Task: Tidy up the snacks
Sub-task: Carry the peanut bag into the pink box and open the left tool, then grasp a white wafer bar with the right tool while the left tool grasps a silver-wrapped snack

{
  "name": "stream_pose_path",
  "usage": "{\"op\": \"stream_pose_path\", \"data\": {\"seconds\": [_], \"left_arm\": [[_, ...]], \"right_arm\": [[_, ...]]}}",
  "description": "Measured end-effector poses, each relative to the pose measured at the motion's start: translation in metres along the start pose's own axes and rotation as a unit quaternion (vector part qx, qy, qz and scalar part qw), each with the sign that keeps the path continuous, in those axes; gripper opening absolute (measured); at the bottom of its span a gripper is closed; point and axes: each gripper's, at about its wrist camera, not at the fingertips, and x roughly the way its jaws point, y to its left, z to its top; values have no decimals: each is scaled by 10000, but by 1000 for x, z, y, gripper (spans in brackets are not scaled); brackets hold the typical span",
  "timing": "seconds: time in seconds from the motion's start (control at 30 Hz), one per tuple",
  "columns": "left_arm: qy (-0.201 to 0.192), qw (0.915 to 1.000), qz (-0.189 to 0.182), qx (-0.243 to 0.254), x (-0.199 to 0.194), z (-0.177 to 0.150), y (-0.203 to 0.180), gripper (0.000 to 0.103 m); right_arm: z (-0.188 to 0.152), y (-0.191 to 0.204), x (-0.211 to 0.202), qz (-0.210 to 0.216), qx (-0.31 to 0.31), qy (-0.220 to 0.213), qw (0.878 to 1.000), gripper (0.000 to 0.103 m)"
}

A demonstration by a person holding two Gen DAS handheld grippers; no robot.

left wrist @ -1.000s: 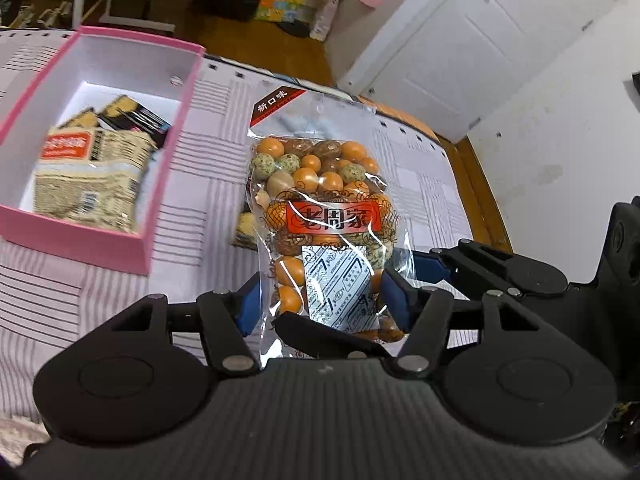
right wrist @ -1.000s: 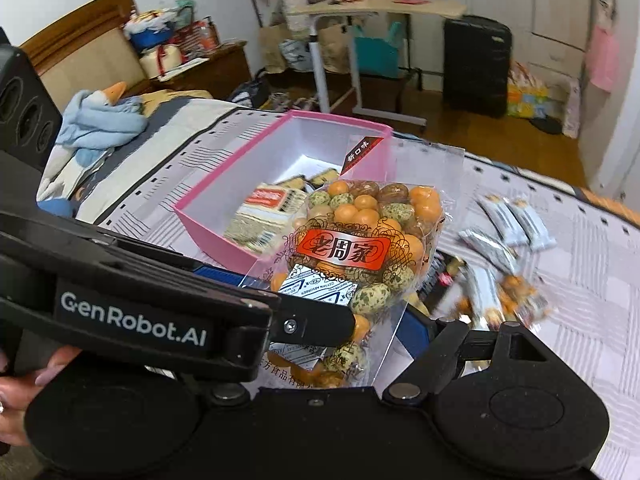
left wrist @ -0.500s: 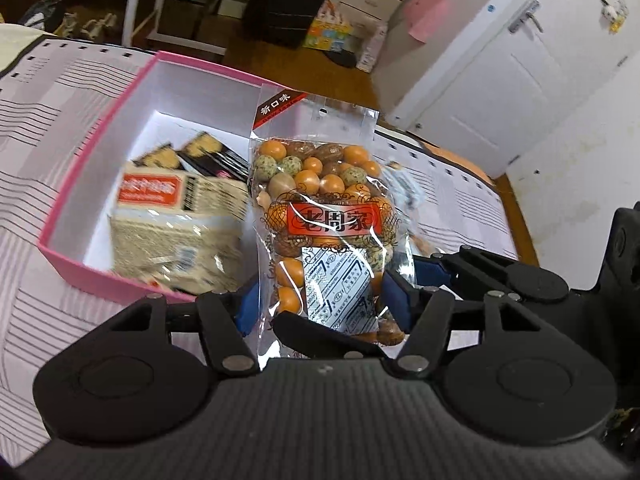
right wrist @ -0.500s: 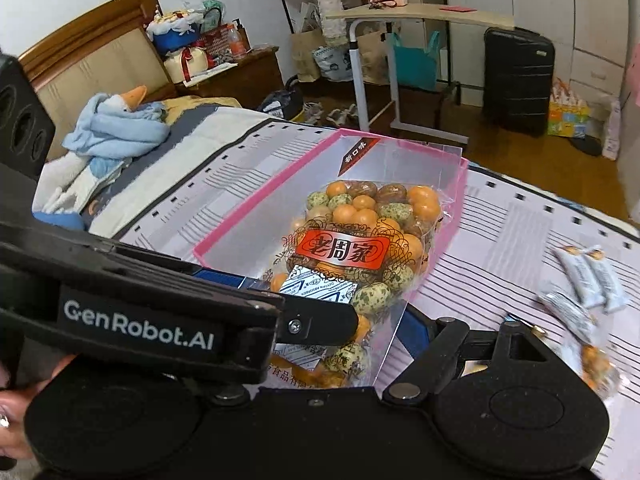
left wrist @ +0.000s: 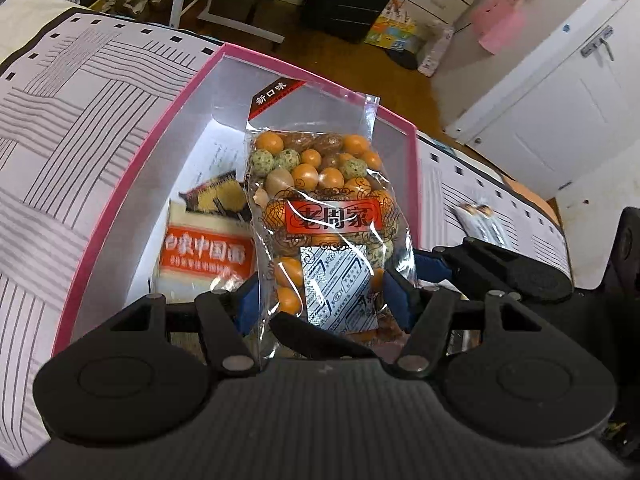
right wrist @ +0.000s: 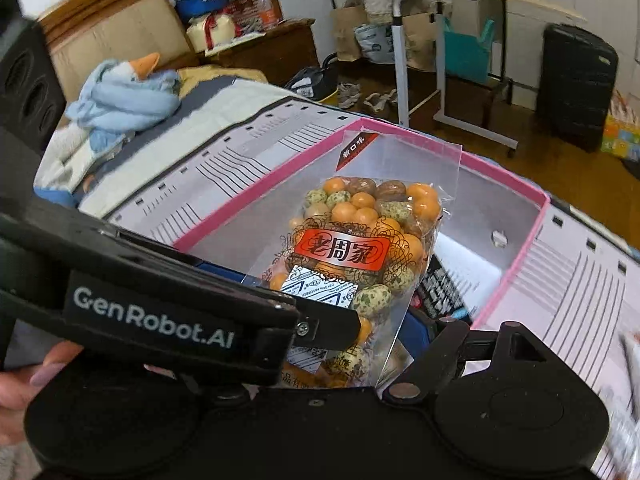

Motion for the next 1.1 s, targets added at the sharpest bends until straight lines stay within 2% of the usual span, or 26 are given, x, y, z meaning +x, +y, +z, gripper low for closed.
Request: {"op": "stream_pose_path", "data": {"seconds": [0.1,0.2,0.27,0.37,0.47,0.6,0.73,0.93,1.1], "left_arm": [[-29,9998,78,-158,14,4,6,62],[-121,9990,275,-344,20,0,7,62],[-218,9987,426,-185,18,-4,4,64],[-441,9964,706,155,6,-15,-8,64],[-717,9938,745,403,-17,-25,-21,65],[-856,9905,688,826,-44,-35,-45,65],[-906,9870,516,1221,-68,-47,-72,65],[-945,9805,169,1713,-92,-66,-114,65],[-828,9794,-52,1839,-89,-82,-135,65]], "right_arm": [[5,-5,7,-34,-170,-6,9999,87],[2,4,8,-528,-709,-146,9960,90],[-3,9,2,-617,-893,-174,9939,90],[-15,7,-21,-605,-795,-289,9946,90],[-29,-2,-58,-567,-612,-583,9948,90],[-47,-18,-115,-503,-189,-1032,9932,90],[-55,-31,-161,-741,31,-1287,9889,90],[-65,-50,-201,-1096,357,-1208,9860,90],[-80,-57,-224,-1270,515,-1088,9846,90]]}}
